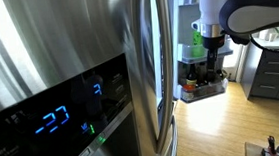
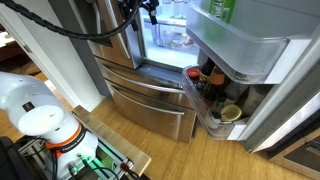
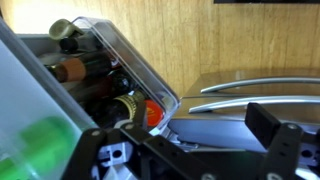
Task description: Take the green bottle from the refrigerator door and place it in front of the vegetable drawer
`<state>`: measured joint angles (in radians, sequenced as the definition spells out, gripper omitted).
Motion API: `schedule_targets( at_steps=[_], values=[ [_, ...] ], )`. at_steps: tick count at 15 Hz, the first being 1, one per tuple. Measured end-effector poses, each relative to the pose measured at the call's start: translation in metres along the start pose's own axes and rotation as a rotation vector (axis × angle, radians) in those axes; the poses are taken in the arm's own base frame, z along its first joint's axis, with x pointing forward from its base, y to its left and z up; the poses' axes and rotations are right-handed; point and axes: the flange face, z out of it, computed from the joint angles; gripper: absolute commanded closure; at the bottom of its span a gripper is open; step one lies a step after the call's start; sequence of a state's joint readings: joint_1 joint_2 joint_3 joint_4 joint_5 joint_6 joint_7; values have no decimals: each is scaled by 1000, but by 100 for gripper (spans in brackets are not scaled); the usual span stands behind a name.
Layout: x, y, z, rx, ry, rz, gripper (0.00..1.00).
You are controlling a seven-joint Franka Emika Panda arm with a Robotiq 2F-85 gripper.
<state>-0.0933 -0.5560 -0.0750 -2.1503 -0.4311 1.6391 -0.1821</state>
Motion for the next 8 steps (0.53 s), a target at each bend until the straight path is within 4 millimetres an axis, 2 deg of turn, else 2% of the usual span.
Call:
schedule_targets(
  at_steps=[4, 8],
  values=[
    [-3, 47, -12, -108, 101, 171, 0],
    [-8, 76, -23, -157, 185, 372, 0]
  ],
)
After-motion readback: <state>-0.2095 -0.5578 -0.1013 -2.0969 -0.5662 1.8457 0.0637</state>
